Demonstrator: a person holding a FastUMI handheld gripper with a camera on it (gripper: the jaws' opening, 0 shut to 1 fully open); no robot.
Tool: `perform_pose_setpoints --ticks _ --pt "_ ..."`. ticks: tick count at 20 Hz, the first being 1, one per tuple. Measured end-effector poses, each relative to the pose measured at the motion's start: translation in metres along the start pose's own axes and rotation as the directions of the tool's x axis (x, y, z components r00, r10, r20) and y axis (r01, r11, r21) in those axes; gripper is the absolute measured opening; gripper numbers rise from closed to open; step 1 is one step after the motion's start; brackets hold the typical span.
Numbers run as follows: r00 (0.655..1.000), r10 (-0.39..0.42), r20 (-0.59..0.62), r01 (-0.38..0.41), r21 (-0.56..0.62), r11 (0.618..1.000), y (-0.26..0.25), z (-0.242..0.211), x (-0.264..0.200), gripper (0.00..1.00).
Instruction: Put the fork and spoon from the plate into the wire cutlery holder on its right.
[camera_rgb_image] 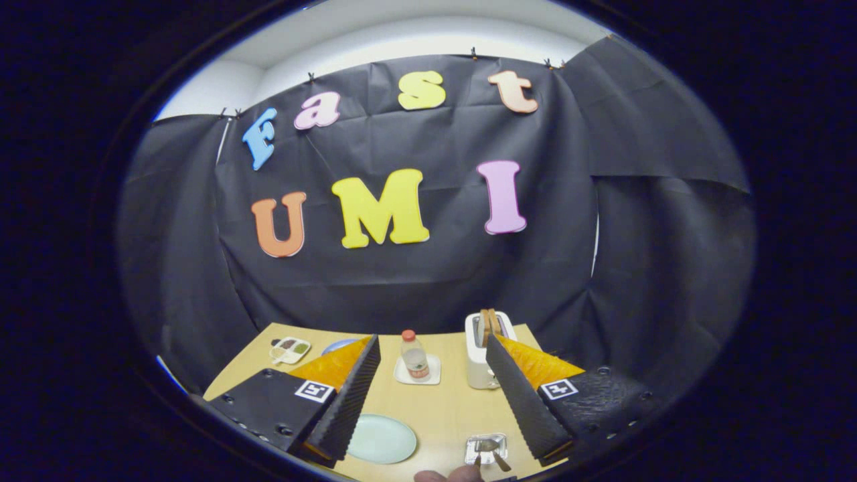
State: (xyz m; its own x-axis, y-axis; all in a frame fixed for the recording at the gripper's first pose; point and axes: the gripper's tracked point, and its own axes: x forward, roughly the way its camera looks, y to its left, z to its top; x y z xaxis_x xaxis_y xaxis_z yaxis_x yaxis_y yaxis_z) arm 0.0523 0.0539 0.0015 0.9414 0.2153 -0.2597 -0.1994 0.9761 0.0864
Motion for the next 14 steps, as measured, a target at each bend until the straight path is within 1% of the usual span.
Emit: perform_pose_setpoints --ticks 3,5,7,14 --pt "0.999 -0.007 0.034 0.007 0.001 1.000 0.007 -0.011 -0.011 0.96" --pt "0.998 -0.012 0.061 0.011 0.010 1.000 0.010 -0.012 -0.017 0.96" --pt "0.996 -0.015 0.086 0.016 -0.006 1.000 0.009 -0.013 -0.024 0.96" --pt "0.995 0.005 0.098 -0.004 -0.014 1.000 0.017 -0.014 -0.031 0.96"
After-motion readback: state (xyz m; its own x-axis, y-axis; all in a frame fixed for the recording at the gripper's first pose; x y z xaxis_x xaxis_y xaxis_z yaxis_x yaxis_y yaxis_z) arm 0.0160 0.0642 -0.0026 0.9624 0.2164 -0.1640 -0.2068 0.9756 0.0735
